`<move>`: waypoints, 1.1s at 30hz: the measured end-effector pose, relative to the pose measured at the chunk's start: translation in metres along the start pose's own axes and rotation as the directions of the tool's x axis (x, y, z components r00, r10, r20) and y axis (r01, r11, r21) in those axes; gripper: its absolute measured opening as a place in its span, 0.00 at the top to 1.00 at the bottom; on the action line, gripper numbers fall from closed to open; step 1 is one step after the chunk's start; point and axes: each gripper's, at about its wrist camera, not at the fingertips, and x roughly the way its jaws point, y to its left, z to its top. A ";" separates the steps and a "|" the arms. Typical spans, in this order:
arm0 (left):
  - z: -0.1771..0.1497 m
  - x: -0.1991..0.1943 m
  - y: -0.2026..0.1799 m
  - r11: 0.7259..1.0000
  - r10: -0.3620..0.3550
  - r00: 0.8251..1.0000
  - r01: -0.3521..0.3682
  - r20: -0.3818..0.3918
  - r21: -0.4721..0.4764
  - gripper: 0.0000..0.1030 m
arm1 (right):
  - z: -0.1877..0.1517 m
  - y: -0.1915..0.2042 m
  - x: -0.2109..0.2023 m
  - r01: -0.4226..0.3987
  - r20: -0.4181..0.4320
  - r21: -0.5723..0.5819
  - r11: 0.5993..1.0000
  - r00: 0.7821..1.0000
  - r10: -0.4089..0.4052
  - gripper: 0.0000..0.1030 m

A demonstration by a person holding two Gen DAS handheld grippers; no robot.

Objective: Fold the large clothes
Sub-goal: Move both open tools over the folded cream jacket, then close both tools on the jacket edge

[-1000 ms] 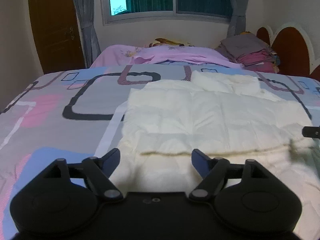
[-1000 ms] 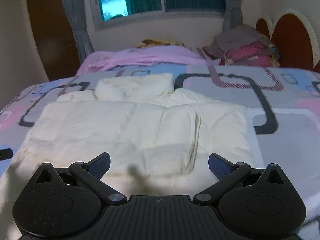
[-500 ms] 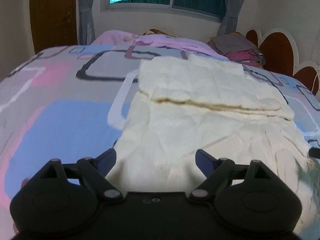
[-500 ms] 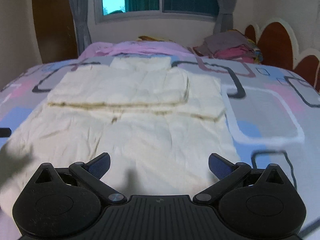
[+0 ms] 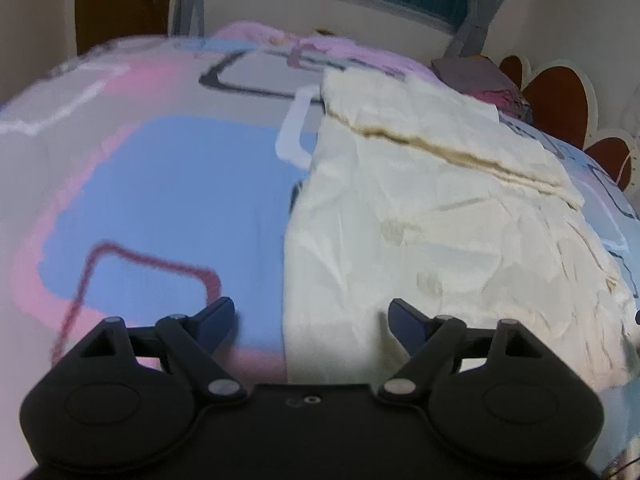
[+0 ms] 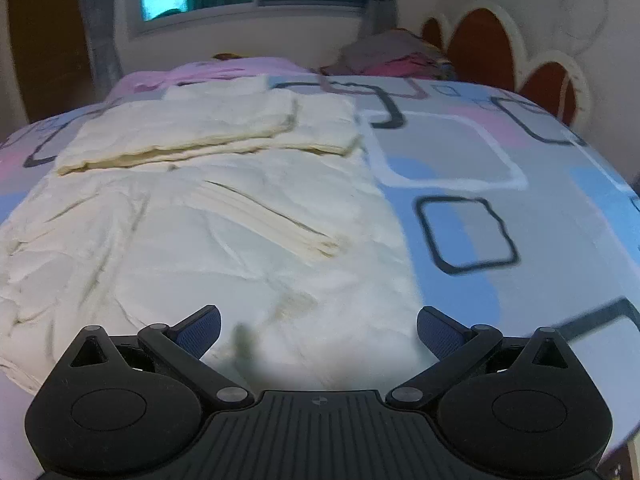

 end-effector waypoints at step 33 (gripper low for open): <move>-0.003 0.016 -0.014 0.987 -0.144 0.983 0.134 -0.118 -0.086 0.91 | -0.012 -0.045 0.018 -0.174 -0.138 0.197 0.965 0.970 0.203 0.74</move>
